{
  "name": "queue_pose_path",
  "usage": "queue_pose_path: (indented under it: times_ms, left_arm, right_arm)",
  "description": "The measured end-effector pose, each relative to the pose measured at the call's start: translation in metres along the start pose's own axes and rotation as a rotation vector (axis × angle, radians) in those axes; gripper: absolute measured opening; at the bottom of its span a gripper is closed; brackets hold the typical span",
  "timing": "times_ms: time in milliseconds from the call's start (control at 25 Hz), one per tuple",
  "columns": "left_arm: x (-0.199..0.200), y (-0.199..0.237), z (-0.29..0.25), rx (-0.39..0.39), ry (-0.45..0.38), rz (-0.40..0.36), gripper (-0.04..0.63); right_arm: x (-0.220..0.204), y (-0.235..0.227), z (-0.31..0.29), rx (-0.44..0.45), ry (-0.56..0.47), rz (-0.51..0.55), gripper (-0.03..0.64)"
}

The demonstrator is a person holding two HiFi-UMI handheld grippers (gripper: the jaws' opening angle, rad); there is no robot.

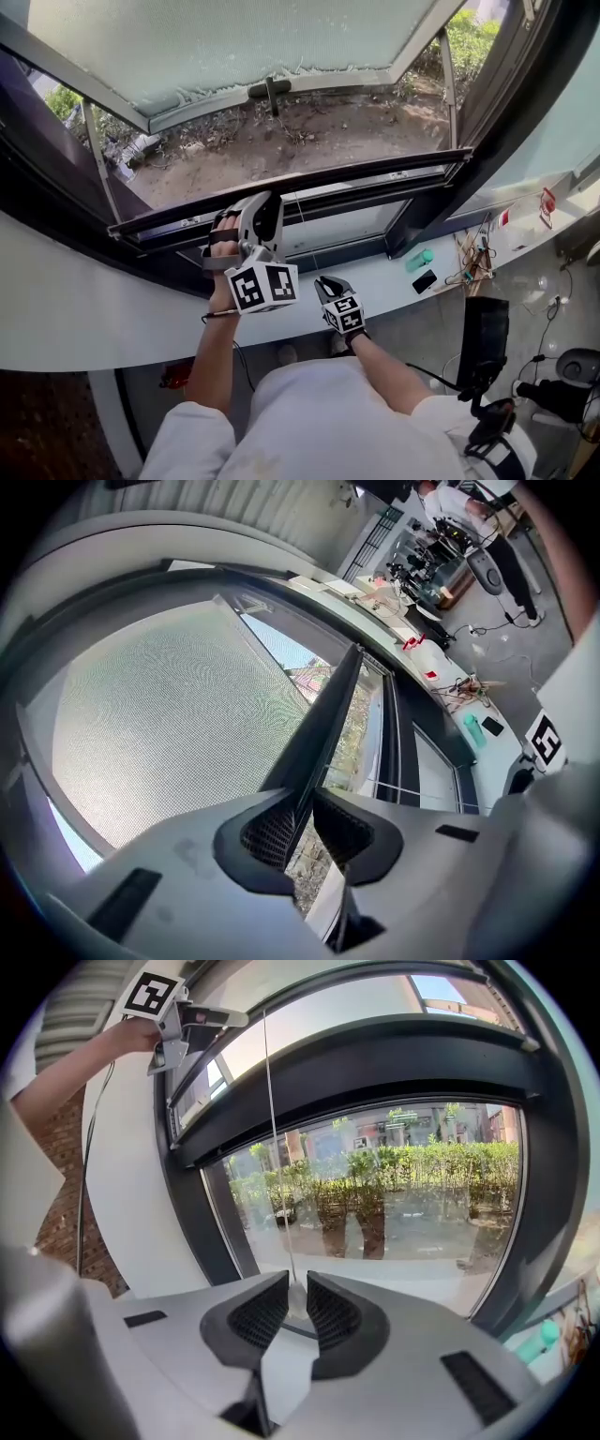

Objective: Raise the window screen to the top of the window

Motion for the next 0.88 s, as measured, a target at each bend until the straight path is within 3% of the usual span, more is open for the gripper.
queue_pose_path:
  times_ms: [160, 400, 880]
  left_arm:
    - [0.006, 0.009, 0.004, 0.020, -0.014, 0.000, 0.049]
    - [0.010, 0.017, 0.006, 0.052, -0.036, 0.014, 0.050]
    - [0.016, 0.029, 0.008, 0.057, -0.055, 0.041, 0.051]
  right_arm:
    - [0.011, 0.005, 0.001, 0.009, -0.024, 0.013, 0.058]
    - [0.027, 0.030, 0.000, 0.016, -0.021, 0.166, 0.058]
    - [0.036, 0.031, 0.005, 0.006, -0.040, 0.168, 0.058]
Point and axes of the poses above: the fingertips, and each gripper's own axes: z backward along the fingers, y to its left, x out of its top, the point moved 6 cm from there along z, backward along the fingers, and after that the axes turned 11 degrees about y, right-handed, at the moved point
